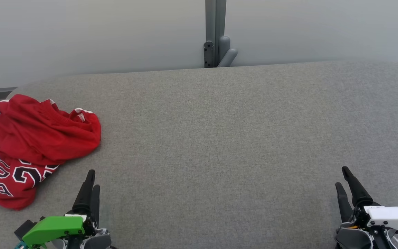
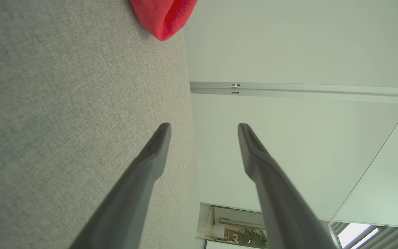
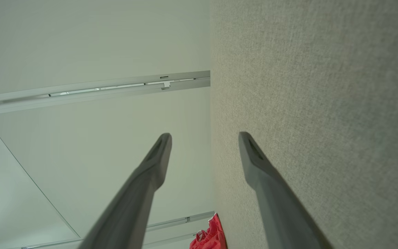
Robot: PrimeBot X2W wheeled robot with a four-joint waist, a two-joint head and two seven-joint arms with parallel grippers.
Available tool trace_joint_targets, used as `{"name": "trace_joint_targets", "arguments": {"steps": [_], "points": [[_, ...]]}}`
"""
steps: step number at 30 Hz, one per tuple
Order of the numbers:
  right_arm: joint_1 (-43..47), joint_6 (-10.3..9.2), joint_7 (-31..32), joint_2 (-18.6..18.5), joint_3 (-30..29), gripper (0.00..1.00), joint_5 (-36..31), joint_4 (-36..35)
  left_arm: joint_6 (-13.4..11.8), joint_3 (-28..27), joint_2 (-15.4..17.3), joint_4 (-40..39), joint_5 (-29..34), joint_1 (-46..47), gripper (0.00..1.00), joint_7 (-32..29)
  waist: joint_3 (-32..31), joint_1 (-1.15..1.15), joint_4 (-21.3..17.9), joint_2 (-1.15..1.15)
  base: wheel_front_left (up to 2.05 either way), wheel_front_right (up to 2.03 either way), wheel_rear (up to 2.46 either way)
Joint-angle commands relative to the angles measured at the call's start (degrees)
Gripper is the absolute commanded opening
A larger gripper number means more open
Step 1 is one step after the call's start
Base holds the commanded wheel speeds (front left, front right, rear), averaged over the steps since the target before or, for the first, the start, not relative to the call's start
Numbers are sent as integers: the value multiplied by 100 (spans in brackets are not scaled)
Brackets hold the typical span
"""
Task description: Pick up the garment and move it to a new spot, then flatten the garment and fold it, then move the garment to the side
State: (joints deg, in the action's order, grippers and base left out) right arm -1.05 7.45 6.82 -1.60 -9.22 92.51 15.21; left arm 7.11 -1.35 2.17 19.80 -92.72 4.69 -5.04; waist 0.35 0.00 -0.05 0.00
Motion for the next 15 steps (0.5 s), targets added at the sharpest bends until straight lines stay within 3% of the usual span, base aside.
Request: {"name": "trace_joint_targets", "arguments": {"steps": [1,8,15], "points": [[-86,0,-66,-42,56,100,-25,-113,12,37,16,-130,-10,115,100,45,-2,0,-1,0,0,0,0],[-115,1,-308,-97,255,100,-358,-138,16,293,104,-204,353,128,100,291,-11,0,-6,0,0,0,0],[-123,1,-524,-65,261,100,-1276,-228,19,284,68,-343,1341,135,100,491,-17,0,-7,0,0,0,0]]}}
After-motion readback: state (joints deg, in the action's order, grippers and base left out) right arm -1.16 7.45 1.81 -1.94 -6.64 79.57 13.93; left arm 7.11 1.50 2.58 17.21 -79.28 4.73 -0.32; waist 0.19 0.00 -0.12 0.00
